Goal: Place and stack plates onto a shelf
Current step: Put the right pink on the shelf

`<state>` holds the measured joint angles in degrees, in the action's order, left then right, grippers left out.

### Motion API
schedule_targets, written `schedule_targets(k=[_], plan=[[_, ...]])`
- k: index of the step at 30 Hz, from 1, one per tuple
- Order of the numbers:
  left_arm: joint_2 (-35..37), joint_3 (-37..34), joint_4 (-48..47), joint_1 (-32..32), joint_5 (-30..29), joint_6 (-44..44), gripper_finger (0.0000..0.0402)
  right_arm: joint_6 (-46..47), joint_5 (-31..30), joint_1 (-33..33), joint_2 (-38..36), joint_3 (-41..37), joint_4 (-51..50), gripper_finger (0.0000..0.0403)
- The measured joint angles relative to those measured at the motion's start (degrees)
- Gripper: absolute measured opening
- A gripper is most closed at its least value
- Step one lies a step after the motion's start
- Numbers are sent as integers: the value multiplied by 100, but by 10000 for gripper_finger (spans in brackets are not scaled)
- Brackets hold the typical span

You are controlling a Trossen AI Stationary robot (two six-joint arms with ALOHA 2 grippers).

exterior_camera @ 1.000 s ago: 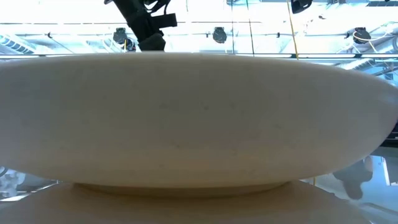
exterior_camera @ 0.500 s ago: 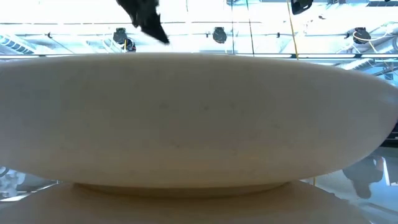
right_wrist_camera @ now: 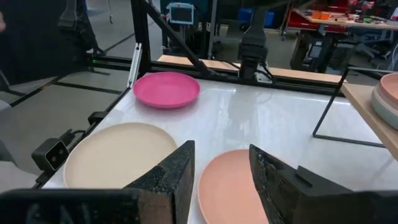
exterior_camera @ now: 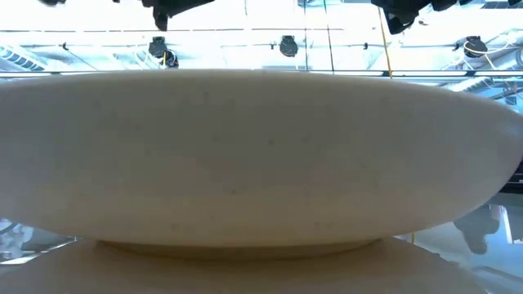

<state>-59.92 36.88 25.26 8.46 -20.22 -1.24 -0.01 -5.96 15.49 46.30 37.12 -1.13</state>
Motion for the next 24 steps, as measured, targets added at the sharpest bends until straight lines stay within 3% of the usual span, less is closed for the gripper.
schedule_targets(k=[3,8,17,21,24], plan=[[-124,-599,1273,248,-252,-27,124,-4,-8,0,0,0,27,137],[-155,-996,1910,342,-415,31,124,-14,29,0,1,185,361,137],[-207,-1011,1768,368,-427,20,124,386,210,11,844,2043,-2664,137],[-197,-1009,1694,368,-427,15,124,743,743,198,1332,2148,-3526,137],[-202,-1009,1614,368,-427,30,124,1203,787,456,1686,1824,-3853,137]])
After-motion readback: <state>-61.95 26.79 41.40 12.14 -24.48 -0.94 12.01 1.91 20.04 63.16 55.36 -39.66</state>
